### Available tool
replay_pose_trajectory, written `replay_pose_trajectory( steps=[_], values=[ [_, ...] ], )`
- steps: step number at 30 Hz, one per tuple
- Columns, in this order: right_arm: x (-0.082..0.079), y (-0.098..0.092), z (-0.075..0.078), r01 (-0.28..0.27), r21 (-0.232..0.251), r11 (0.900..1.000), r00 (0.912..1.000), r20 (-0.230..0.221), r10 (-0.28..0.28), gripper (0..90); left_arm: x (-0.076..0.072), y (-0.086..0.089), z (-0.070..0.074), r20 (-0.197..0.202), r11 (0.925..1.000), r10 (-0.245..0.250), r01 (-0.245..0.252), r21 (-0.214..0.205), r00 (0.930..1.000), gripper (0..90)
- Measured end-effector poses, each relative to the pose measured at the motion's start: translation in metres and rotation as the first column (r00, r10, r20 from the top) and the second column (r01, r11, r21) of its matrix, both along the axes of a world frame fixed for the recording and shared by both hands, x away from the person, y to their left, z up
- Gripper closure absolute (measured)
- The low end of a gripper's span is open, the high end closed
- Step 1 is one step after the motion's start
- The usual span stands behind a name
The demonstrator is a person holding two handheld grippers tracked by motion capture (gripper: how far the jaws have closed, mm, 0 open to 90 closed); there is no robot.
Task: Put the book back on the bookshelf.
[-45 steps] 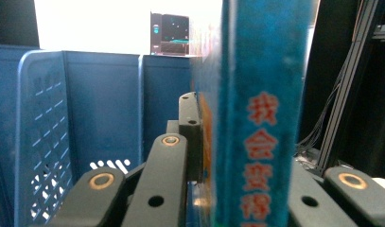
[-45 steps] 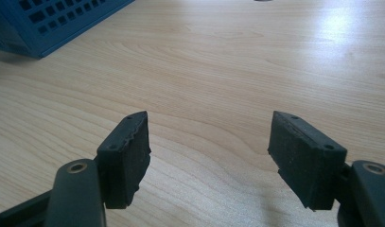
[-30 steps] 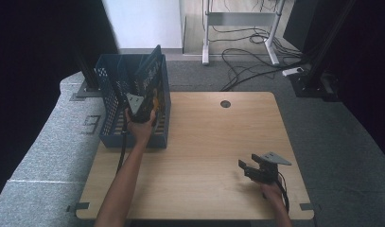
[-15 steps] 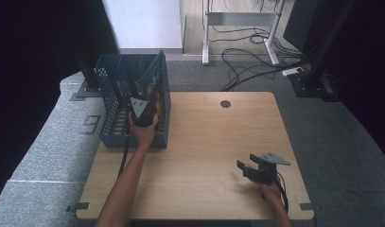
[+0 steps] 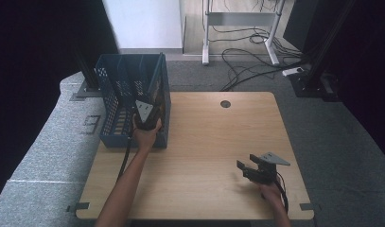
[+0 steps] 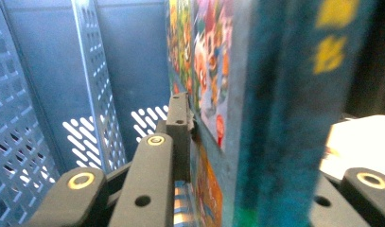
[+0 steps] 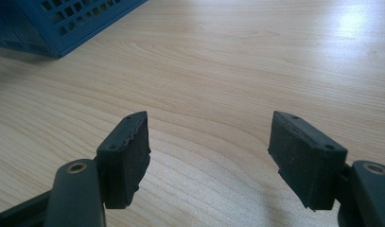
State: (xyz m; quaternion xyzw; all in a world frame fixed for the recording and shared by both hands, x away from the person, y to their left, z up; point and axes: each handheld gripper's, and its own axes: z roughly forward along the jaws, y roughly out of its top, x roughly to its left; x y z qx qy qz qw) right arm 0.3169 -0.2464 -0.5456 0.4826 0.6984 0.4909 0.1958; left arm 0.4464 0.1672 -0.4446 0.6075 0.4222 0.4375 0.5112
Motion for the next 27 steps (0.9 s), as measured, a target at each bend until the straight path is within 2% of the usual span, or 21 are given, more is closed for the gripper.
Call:
replay_pose_trajectory(
  steps=[4,6,13,16,20,27],
  values=[
    [0.0,0.001,0.0,-0.002,-0.001,1.0,1.0,-0.002,0.002,29.2,-0.001,-0.002,0.004,0.002,0.9996,0.022,-0.022,0.017,0.9998,76.9],
    [0.0,0.001,0.0,-0.005,-0.003,1.0,1.0,-0.001,0.005,29.2,0.001,-0.001,0.005,-0.002,0.9997,0.024,-0.024,-0.001,0.9997,77.5],
    [0.001,0.0,0.0,-0.001,0.0,1.0,1.0,-0.004,0.001,29.2,0.006,-0.002,0.008,-0.024,0.9996,0.024,-0.024,-0.013,0.9994,77.4],
    [0.002,-0.001,-0.001,-0.001,0.0,1.0,1.0,-0.002,0.001,29.1,0.007,0.0,0.009,-0.037,0.9992,0.007,-0.008,-0.038,0.9993,76.2],
    [0.002,-0.001,-0.002,-0.001,0.003,1.0,1.0,-0.01,0.001,29.0,0.006,0.004,0.011,-0.065,0.9975,-0.04,0.036,-0.062,0.9971,69.8],
    [0.001,-0.002,-0.003,0.001,0.003,1.0,1.0,-0.005,-0.001,29.1,-0.005,0.006,0.009,-0.07,0.9964,-0.073,0.07,-0.049,0.9949,60.3]
  ],
)
